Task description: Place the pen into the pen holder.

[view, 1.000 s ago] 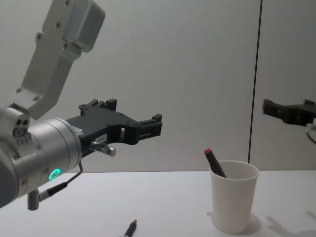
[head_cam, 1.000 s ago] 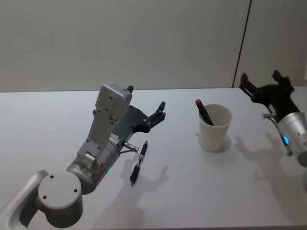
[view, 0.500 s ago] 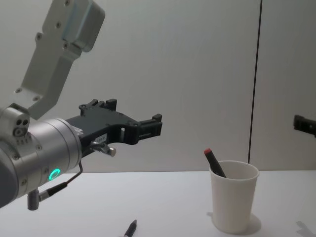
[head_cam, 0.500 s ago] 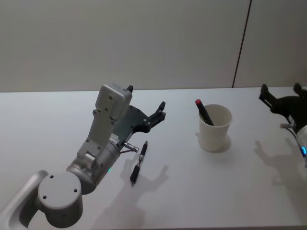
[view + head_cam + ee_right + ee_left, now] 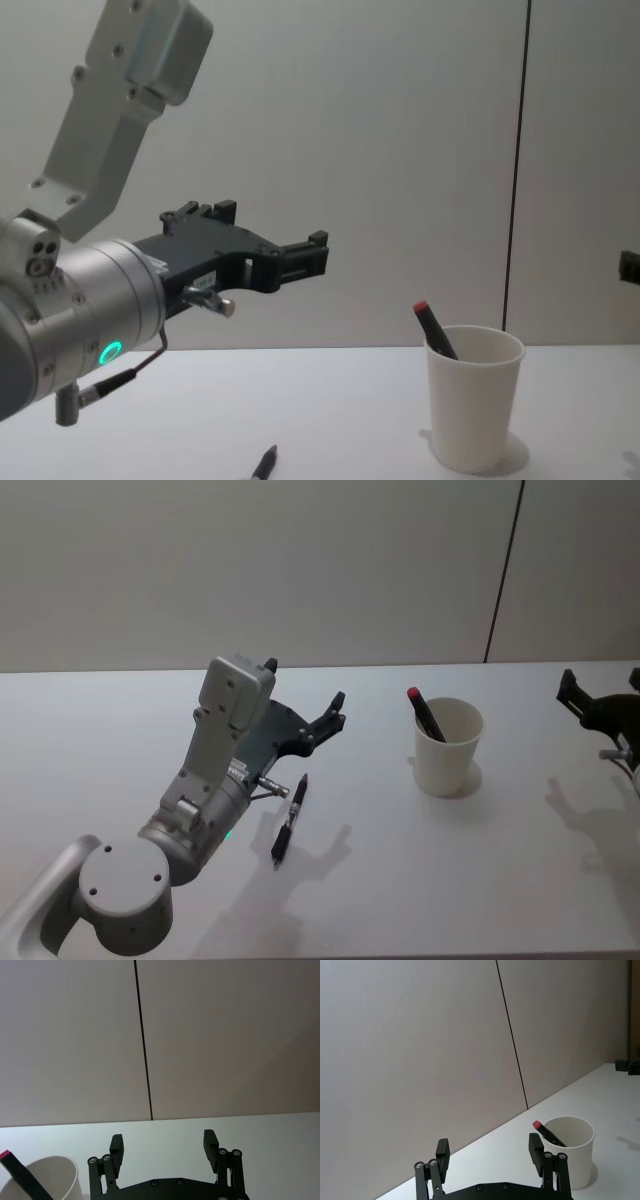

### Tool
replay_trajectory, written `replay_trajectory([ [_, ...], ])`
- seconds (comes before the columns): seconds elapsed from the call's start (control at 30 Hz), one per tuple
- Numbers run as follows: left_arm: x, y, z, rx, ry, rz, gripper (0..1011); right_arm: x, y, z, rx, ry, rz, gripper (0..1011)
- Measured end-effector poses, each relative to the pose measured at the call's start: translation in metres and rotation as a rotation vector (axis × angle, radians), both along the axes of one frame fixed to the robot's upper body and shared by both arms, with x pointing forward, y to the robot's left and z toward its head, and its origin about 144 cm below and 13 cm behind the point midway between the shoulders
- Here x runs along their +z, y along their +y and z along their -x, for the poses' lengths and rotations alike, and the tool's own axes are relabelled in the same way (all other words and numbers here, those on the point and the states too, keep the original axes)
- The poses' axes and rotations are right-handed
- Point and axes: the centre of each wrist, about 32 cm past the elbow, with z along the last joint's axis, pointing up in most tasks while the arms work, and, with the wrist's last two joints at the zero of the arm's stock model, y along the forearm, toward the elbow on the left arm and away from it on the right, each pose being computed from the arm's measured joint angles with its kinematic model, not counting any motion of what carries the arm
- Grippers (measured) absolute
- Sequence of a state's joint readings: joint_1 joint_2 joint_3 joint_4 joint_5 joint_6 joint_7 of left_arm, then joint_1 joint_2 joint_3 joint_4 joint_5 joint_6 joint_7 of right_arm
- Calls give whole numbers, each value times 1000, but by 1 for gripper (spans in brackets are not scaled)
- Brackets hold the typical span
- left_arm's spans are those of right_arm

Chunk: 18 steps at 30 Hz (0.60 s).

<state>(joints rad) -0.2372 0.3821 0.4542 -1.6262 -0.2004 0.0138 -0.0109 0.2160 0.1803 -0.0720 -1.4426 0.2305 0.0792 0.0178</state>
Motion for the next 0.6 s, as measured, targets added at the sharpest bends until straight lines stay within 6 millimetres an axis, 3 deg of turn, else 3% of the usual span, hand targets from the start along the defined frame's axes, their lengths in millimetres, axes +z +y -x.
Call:
replay_trajectory([
  [0.6, -1, 3, -3, 6, 67, 37, 1008, -1, -3, 2, -13, 12, 6, 1001],
])
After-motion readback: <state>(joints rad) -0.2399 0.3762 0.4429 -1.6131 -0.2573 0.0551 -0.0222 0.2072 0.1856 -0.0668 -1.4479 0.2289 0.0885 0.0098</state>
